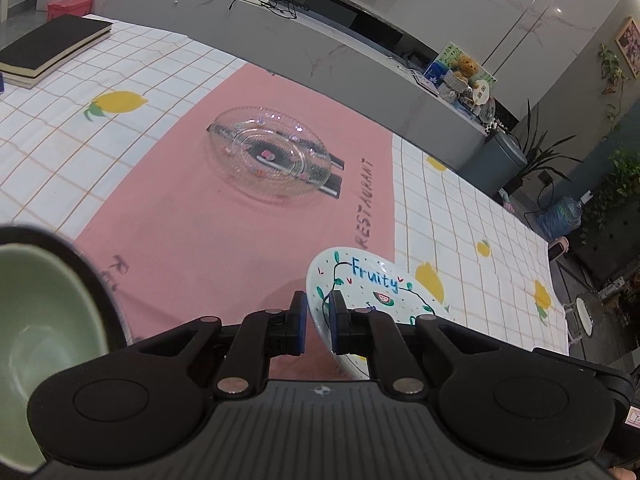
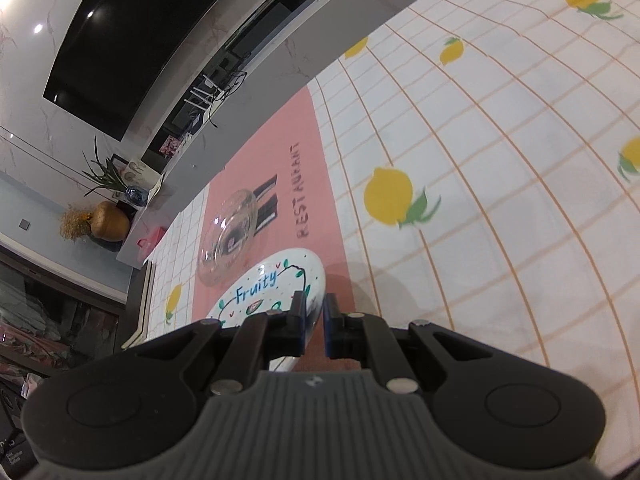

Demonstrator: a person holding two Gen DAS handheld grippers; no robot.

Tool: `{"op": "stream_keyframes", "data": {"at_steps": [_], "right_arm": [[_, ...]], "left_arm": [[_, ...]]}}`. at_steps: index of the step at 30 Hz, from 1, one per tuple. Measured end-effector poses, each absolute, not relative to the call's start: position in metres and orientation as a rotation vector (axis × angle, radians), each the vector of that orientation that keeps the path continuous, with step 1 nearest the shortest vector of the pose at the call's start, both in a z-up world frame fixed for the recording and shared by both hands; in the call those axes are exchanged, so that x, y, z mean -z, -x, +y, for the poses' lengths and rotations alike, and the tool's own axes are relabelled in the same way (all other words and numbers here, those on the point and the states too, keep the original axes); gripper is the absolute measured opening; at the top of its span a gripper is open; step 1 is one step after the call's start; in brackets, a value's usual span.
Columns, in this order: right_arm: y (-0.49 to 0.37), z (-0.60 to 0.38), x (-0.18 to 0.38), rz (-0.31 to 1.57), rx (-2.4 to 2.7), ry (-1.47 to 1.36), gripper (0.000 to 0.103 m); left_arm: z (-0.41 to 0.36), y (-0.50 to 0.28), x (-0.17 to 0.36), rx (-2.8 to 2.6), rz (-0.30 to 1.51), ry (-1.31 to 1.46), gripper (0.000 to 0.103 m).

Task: Organize plates and bowls
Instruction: 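Carry the Fruity plate beside the bowl stack onto the glass plate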

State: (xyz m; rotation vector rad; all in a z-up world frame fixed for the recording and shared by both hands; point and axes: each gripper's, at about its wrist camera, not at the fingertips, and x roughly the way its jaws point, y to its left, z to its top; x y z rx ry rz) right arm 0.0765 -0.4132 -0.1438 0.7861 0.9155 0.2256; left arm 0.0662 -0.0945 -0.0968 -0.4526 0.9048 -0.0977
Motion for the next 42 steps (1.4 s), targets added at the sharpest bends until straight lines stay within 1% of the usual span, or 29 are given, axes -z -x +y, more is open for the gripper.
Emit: {"op": "stream_keyframes", "data": {"at_steps": [8,23,33,39,42], "right_arm": [[-0.051,-0.406,0.151,0.935,-0.224,-0.792,0.006],[-0.030,-0.408,0.161,0.972,-0.169,-0.748,0.006],[-0.017,-0.403,0.166,0.989,-0.164,-0.685,0.006],[-0.016,-0.394,0.161,0.973,-0.157,-0.594,0.006],[-0.016,-0.392,0.159,0.971,-0.155,-0.567,0.006]], "left_arm": [[-0.089,-0.045,0.099,0.098,0.917,0.426,0.012],[-0.106,-0.020,0.110,0.124,0.940,0.309,0.012],[-0.110,-0.011,0.119,0.119,0.990,0.264,0.012],[-0.114,-0.009,0.122,0.114,1.000,0.228,0.012],[-0.114,-0.009,0.125,0.109,1.016,0.219,0.010]]}}
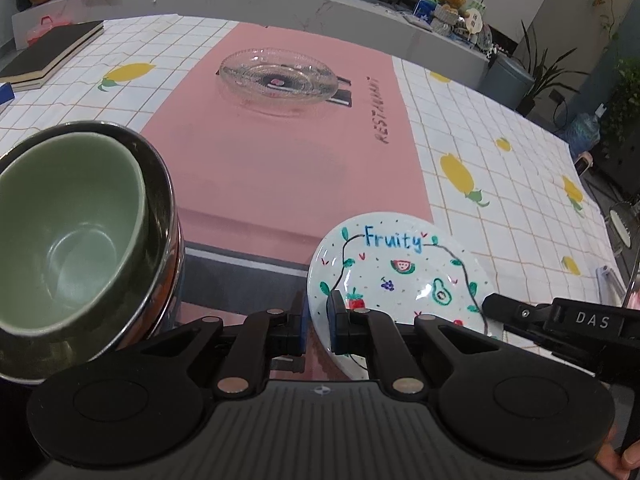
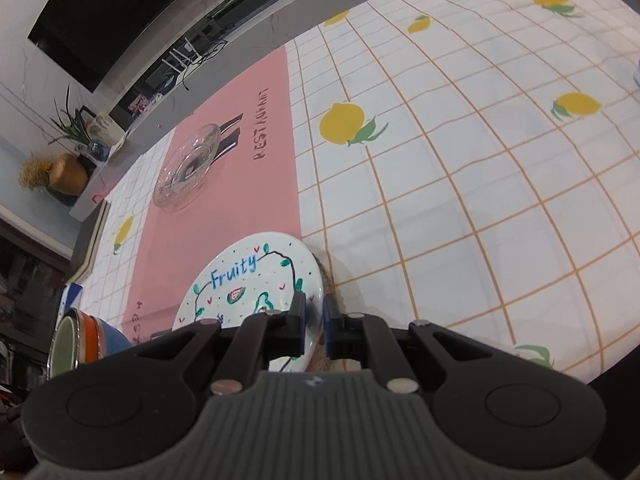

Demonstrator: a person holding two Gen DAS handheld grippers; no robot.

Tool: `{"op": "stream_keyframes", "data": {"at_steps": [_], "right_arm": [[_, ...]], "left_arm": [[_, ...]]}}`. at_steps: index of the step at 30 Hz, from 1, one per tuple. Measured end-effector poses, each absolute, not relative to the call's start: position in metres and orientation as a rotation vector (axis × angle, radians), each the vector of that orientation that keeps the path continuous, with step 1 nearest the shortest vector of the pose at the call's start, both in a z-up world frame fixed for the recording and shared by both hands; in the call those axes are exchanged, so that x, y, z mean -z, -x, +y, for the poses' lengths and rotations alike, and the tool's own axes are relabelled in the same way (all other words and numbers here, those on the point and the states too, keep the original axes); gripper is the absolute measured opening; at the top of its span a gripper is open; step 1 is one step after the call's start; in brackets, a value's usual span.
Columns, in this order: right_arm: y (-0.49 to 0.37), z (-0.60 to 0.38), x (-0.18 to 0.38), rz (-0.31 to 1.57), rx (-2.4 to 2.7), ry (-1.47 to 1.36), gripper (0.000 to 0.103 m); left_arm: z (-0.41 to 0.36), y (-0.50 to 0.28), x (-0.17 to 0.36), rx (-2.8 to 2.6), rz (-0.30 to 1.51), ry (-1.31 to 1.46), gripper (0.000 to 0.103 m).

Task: Organize plates and bowls
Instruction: 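Carry the Fruity plate beside the bowl stack onto the glass plate, then open both grippers to release the Fruity plate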

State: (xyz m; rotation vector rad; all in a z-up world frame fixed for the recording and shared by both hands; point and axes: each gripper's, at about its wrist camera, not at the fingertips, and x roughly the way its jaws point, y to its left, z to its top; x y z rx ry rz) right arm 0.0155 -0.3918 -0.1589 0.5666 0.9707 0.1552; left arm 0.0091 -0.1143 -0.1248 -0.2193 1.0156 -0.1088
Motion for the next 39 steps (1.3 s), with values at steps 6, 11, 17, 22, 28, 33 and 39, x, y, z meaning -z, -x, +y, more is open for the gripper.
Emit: {"op": "stream_keyframes", "data": {"at_steps": [6,11,17,22,28,33,39], "right_arm": [[-0.015,-0.388,0.157,0.964,-0.152,-0.523,0.006],[-0.014,-0.386,0.157,0.963,-0.152,-0.510,0.006],[-0.012,-0.382,0.155,0.962,-0.129,-0.453,0.005],[-0.011,-0.384,0.155,0.958,-0.133,-0.464,0.005],[-0.011,-0.382,0.150,0.950,-0.126,-0.455,0.010],[-0.012,-0.379,0.143,0.933,-0.126,-0.422,0.023],[-0.014,-0.368,0.129,0.884,-0.158,-0.320,0.025]], "left_arm": [[-0.115,-0.008,0.124,0.106,1.018,0.199,0.008],[-0.119,-0.008,0.122,0.131,1.015,0.199,0.008],[-0.119,-0.008,0.122,0.136,1.013,0.203,0.009],[-0.117,-0.009,0.122,0.141,1.010,0.213,0.010],[-0.117,-0.010,0.117,0.153,0.978,0.217,0.014],[-0.118,-0.013,0.110,0.194,0.956,0.222,0.022],[-0.117,-0.021,0.098,0.223,0.926,0.231,0.035]]}}
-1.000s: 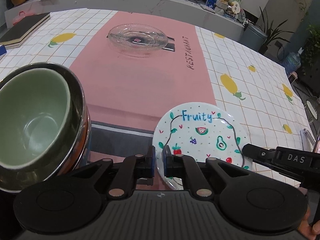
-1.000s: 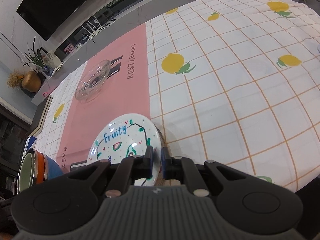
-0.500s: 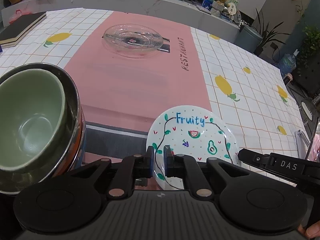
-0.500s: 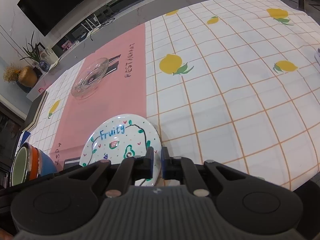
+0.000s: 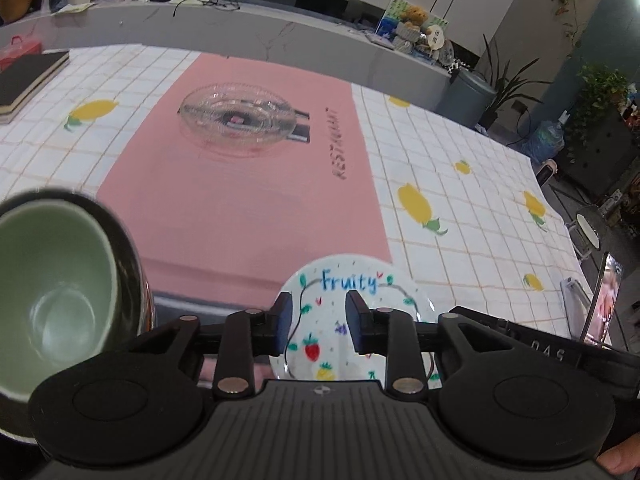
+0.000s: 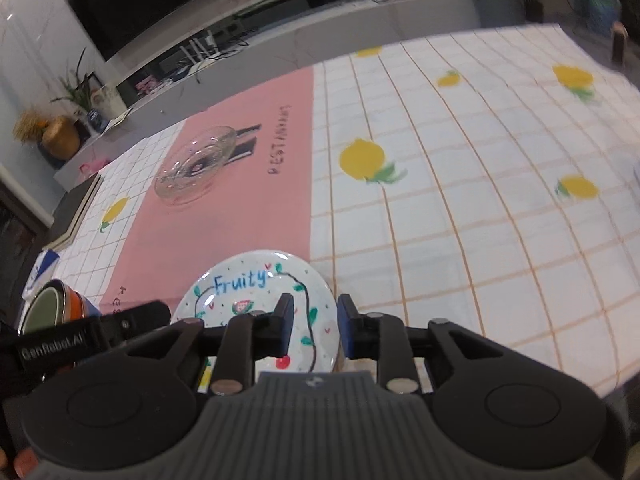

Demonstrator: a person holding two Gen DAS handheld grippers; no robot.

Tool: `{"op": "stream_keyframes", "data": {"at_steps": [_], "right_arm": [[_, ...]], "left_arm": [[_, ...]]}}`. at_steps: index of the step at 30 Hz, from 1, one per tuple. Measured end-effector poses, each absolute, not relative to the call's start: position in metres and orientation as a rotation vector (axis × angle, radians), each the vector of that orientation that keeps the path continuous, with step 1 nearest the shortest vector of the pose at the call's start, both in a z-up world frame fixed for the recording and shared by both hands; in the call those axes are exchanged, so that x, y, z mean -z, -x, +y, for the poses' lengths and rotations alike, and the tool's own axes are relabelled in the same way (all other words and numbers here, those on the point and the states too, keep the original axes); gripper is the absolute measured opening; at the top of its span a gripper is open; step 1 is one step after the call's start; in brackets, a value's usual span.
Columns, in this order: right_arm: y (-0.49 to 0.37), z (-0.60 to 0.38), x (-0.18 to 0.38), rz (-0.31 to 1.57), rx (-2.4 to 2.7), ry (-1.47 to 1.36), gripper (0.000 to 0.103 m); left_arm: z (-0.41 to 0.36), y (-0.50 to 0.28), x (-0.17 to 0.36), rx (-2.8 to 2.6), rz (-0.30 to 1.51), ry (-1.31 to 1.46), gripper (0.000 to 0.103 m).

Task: Organize plates and bowls
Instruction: 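Open both grippers to release the Fruity plate, then move both grippers to the clear glass dish and close on its rim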

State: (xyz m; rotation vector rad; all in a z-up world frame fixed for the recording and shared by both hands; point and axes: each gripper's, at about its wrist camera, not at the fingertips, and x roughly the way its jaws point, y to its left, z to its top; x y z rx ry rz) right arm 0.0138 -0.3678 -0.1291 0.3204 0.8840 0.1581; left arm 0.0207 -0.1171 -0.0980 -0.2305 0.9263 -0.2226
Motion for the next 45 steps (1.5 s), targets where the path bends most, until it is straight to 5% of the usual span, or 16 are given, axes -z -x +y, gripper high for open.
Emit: {"op": "stream_keyframes", "data": {"at_steps": [18,22,45], "right_arm": [[-0.071,-0.347,0.090,0.776,-0.214,-0.289,0.060],[-0.090,-0.341,0.083,0.760,-0.222,-0.293,0.061],[-0.219,-0.323,0.115,0.872,-0.221,-0.452,0.064]], "left_arm": [[-0.111,-0.077,0.051,0.164,0.829,0.193,0.039],[-0.105,-0.100,0.043,0.170,0.863,0.213,0.055],[-0.037,-0.240,0.076,0.173,1.044,0.243,0.059]]}}
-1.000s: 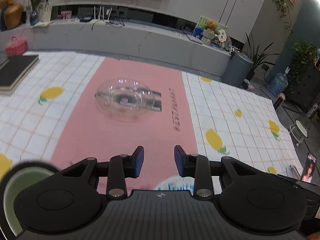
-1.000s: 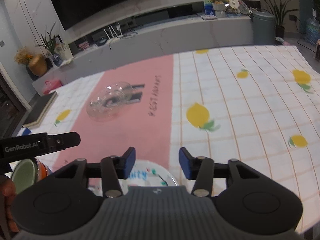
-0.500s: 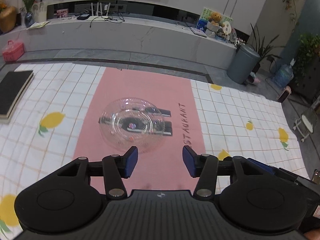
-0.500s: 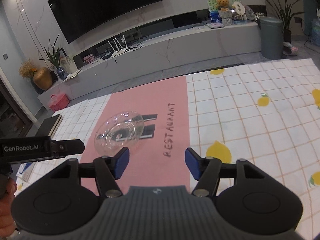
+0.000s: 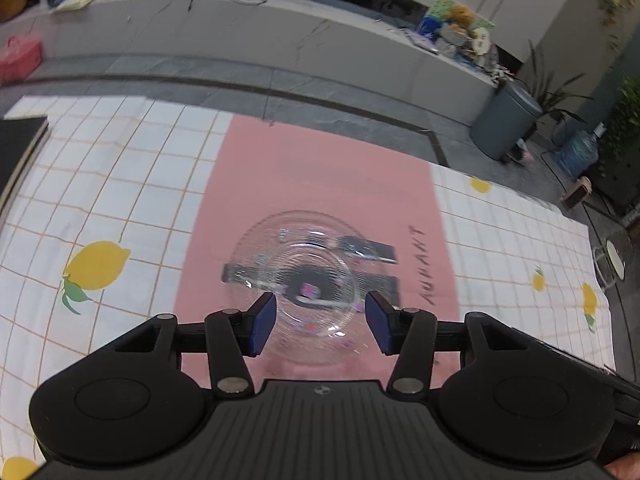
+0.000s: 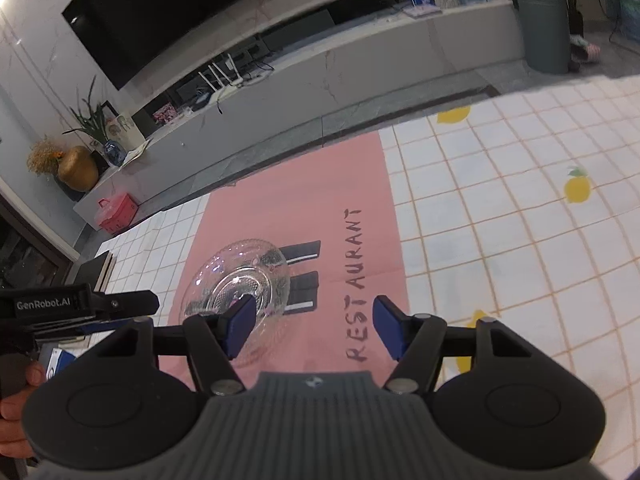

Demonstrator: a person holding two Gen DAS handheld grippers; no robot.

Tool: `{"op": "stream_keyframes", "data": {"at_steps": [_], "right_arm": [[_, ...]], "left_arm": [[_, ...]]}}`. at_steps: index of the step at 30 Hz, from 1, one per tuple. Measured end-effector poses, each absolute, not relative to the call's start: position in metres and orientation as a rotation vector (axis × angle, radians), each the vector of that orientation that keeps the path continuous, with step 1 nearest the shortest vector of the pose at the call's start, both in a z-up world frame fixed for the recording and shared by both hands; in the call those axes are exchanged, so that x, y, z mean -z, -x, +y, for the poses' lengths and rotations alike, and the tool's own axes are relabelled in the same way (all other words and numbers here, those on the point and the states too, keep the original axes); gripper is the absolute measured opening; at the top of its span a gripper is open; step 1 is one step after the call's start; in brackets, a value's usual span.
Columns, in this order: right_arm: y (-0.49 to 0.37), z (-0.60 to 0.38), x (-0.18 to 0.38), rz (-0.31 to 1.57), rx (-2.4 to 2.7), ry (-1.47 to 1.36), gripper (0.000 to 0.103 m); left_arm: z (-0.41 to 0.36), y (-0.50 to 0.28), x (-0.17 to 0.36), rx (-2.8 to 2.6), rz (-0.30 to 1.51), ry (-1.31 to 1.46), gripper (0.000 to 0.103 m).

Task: Organize plates and bowls
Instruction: 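Move both grippers to the clear glass dish and close on its rim, then carry the glass dish onto the plates beside the bowl stack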

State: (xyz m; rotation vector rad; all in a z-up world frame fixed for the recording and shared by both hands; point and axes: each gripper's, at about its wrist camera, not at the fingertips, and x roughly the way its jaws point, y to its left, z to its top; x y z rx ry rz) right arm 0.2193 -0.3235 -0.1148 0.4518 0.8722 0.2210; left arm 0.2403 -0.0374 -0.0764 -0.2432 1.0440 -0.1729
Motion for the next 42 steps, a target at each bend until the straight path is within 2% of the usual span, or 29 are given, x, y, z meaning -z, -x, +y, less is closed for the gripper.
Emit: {"op": "stream_keyframes", "data": {"at_steps": [8,19,24,29,33,42], "right_arm": [[-0.252,-0.302,0.141,0.947,-0.257,-0.497,0.057],[-0.276,-0.278,0.174,1.025,-0.287,-0.556,0.040],[-0.277,-0.274,0.178,1.013,-0.303,-0.567,0.032],[-0.280,-0.271,0.182,1.011,-0.306,-0.583,0.019],[-0.281,-0.269,0.183,1.014,-0.287,-0.590,0.007],[-0.276,-0.273,0.172,1.034,-0.290,-0.621,0.008]], "left_arm": [[-0.012,-0.264,0.105,0.100,1.073,0.286,0.059],[0.005,-0.275,0.137,0.075,1.105,0.331,0.058],[0.008,-0.274,0.146,0.078,1.103,0.365,0.043],[0.008,-0.274,0.148,0.086,1.094,0.384,0.018],[0.005,-0.273,0.147,0.089,1.090,0.369,0.015],[0.004,-0.266,0.133,0.092,1.087,0.361,0.013]]}}
